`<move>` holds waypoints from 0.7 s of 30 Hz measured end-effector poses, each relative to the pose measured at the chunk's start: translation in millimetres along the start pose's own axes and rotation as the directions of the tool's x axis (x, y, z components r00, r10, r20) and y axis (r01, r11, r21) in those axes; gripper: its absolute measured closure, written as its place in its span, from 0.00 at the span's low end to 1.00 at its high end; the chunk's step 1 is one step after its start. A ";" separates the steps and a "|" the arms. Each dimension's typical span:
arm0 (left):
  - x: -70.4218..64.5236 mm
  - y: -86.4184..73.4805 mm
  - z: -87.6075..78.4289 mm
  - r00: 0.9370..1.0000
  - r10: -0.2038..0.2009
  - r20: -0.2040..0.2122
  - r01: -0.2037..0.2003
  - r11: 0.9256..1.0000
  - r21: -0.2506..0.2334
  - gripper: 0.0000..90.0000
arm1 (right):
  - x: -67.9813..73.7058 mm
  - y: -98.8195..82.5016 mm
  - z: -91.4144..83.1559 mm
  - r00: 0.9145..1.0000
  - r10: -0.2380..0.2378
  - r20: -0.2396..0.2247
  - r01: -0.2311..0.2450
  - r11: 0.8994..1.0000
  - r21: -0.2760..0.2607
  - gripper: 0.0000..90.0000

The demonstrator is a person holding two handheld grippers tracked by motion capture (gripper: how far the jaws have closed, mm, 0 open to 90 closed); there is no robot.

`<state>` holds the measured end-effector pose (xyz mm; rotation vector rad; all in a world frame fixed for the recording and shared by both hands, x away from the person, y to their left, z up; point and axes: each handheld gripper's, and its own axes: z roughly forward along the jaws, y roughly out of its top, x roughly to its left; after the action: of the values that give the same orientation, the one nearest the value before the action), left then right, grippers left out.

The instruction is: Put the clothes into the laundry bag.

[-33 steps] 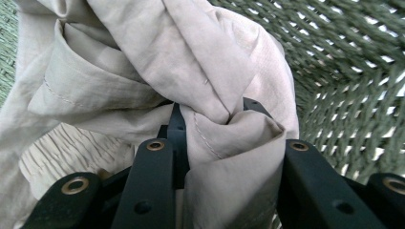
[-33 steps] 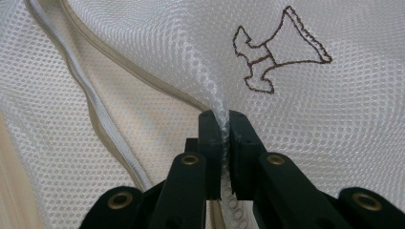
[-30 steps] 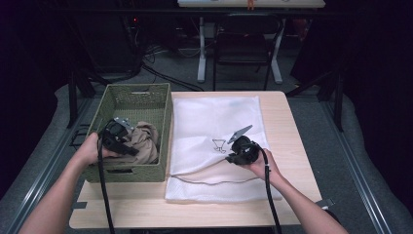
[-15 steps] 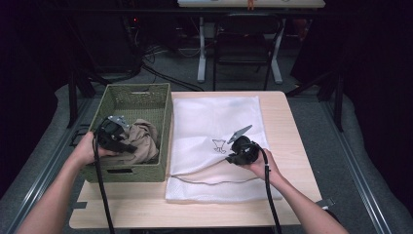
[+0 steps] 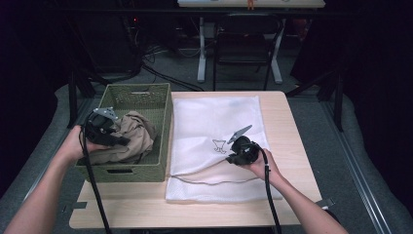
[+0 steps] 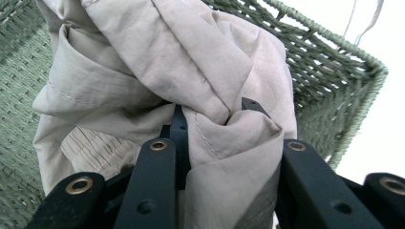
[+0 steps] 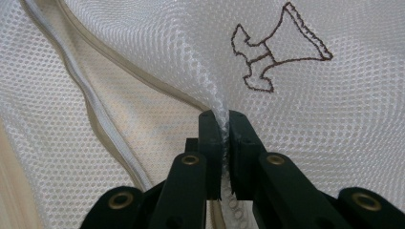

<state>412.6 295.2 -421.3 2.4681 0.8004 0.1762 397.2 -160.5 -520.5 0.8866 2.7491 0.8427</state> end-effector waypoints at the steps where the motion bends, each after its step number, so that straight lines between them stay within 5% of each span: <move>1: 0.0 0.7 -2.5 1.000 0.001 -0.002 -0.001 1.000 -0.003 0.78 | -0.1 0.1 0.1 1.000 0.000 0.000 0.000 1.000 0.001 0.95; 21: -14.6 18.3 -51.5 0.999 0.035 -0.036 -0.037 0.997 -0.062 0.79 | -1.2 -0.5 -1.7 1.000 -0.007 -0.003 0.007 1.000 -0.007 0.95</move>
<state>395.7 297.5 -367.4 2.4279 0.7540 0.2539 397.4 -162.3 -519.5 0.8750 2.7482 0.8524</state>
